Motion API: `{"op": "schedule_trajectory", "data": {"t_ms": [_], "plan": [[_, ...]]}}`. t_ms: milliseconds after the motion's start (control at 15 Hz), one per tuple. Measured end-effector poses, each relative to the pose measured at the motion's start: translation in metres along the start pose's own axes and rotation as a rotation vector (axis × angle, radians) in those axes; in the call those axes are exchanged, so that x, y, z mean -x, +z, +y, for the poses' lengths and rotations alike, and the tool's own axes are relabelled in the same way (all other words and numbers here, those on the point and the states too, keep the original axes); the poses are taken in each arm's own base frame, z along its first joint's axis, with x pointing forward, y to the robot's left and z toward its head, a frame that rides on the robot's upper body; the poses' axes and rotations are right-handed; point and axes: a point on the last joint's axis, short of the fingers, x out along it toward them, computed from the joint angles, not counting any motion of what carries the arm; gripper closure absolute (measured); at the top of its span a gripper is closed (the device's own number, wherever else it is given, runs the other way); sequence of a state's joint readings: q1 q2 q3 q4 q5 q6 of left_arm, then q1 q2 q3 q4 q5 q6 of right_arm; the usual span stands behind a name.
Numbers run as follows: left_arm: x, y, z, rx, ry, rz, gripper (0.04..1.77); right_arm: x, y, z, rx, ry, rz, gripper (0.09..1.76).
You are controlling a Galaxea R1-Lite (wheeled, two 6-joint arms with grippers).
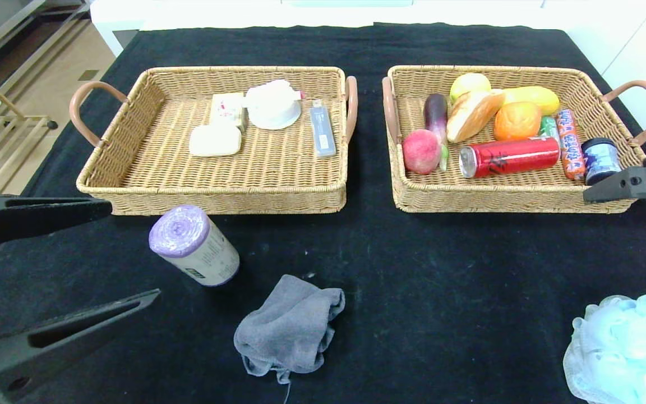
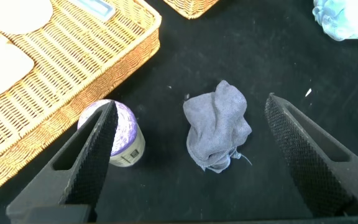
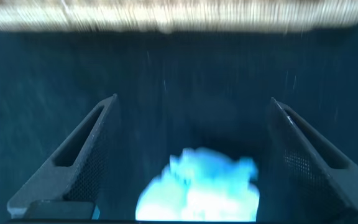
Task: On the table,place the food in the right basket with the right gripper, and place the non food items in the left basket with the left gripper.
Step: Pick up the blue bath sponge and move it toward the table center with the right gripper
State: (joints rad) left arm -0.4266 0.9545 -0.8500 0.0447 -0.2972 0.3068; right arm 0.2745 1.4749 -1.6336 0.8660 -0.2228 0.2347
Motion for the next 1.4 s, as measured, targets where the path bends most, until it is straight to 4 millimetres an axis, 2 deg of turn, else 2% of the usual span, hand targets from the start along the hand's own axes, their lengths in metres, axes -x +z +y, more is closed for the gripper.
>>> {"op": "schedule_trajectory", "data": {"t_ms": [600, 1133, 1400], "plan": [[-0.002, -0.001, -0.001, 0.001, -0.016, 0.005, 0.09, 0.015, -0.032, -0.014, -0.088, -0.089, 0.236, 0.15], [-0.002, -0.001, -0.002, 0.001, -0.018, 0.006, 0.09, 0.012, -0.062, -0.017, -0.174, -0.043, 0.356, 0.14], [-0.002, -0.001, -0.002, 0.0, -0.02, 0.006, 0.09, 0.0, -0.077, -0.018, -0.211, -0.064, 0.405, 0.14]]}}
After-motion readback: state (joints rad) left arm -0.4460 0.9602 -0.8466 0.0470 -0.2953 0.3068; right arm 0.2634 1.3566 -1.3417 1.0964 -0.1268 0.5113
